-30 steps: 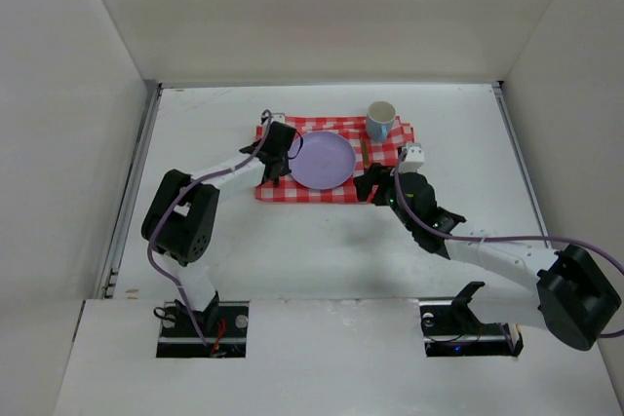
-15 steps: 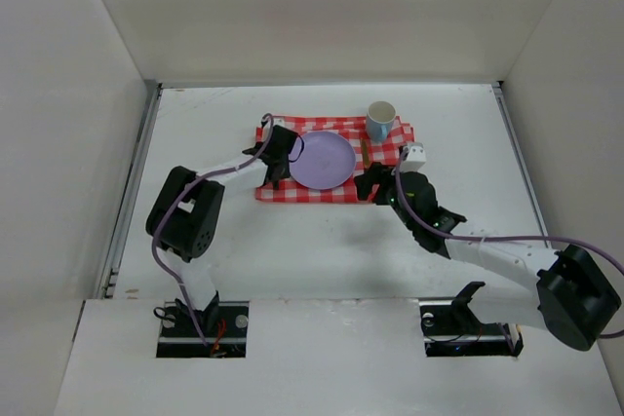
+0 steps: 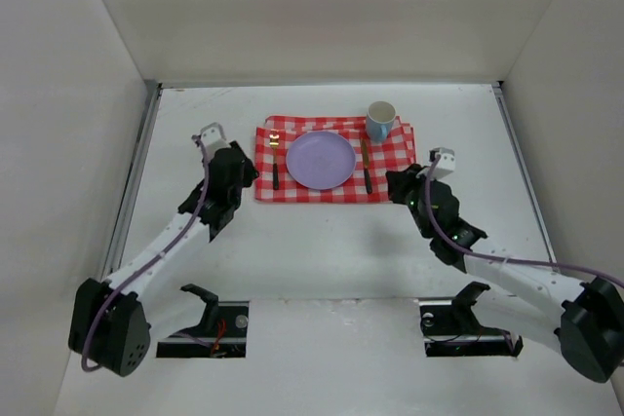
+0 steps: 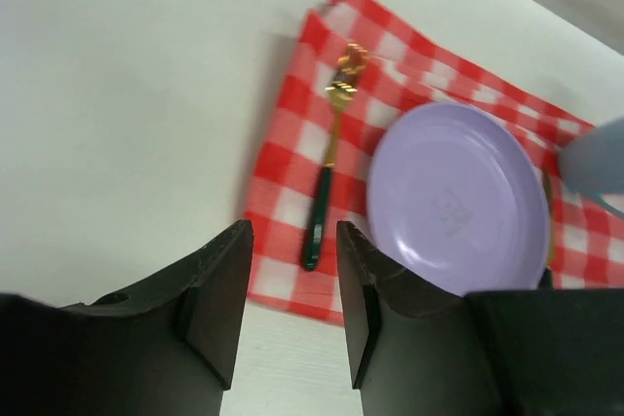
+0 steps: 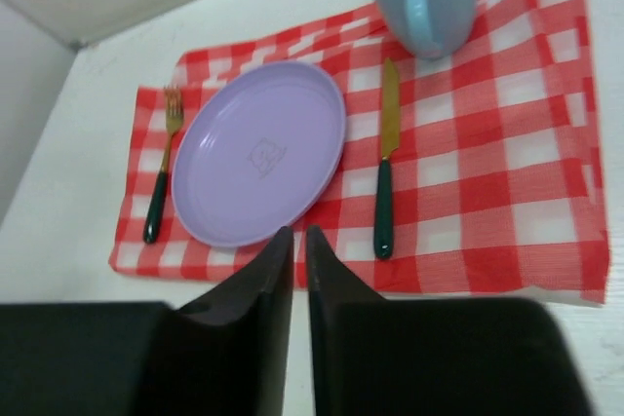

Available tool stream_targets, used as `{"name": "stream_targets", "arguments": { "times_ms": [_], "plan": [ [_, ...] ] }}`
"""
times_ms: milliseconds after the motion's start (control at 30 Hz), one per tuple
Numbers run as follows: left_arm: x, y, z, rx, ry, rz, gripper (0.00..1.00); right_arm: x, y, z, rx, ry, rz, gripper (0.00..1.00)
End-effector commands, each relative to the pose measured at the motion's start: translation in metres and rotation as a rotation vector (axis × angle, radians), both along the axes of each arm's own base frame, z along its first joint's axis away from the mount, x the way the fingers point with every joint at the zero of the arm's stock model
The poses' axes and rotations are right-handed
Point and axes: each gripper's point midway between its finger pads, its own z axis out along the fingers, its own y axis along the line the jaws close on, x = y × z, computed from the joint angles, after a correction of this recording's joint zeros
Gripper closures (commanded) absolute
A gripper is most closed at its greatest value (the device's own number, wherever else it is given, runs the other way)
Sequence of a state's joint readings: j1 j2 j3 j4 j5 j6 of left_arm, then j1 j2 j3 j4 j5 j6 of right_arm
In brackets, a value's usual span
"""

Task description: Set the dinner table for one person

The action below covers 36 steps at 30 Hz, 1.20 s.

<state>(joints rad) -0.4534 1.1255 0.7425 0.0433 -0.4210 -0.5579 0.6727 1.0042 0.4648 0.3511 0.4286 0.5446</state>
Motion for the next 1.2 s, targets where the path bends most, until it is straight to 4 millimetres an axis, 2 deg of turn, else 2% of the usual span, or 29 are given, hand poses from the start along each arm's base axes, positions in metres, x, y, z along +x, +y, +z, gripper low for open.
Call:
{"name": "stream_targets", "arguments": {
  "times_ms": [0, 67, 133, 167, 233, 333, 433, 767, 967, 1167],
  "plan": [
    [-0.025, 0.041, -0.036, -0.064, 0.057, 0.182, 0.62, 0.008, -0.039, 0.014, 0.107, -0.048, -0.184, 0.9],
    [-0.044, 0.064, -0.051, -0.087, 0.084, 0.258, 0.61, 0.009, -0.061, 0.01, 0.161, -0.041, -0.254, 0.9],
    [-0.058, 0.08, -0.061, -0.101, 0.083, 0.308, 0.6, 0.007, -0.079, 0.008, 0.219, -0.043, -0.3, 0.86],
    [-0.065, 0.087, -0.066, -0.114, 0.081, 0.333, 0.59, 0.007, -0.086, 0.007, 0.239, -0.045, -0.318, 0.82],
    [-0.072, 0.097, -0.072, -0.137, 0.079, 0.368, 0.58, 0.009, -0.1, 0.002, 0.269, -0.045, -0.354, 0.67],
    [-0.077, 0.103, -0.078, -0.163, 0.086, 0.393, 0.56, 0.014, -0.1, -0.006, 0.293, -0.018, -0.343, 0.47],
    [-0.075, 0.099, -0.084, -0.17, 0.116, 0.381, 0.55, 0.017, -0.1, -0.014, 0.29, -0.004, -0.354, 0.37],
    [-0.072, 0.081, -0.099, -0.207, 0.149, 0.31, 0.56, 0.014, -0.112, -0.011, 0.306, -0.037, -0.394, 0.33],
    [-0.076, 0.077, -0.089, -0.224, 0.117, 0.275, 0.56, 0.01, -0.125, -0.008, 0.307, -0.063, -0.438, 0.31],
    [-0.073, 0.074, -0.086, -0.211, 0.122, 0.262, 0.56, 0.011, -0.12, -0.008, 0.307, -0.059, -0.418, 0.29]
  ]
}}
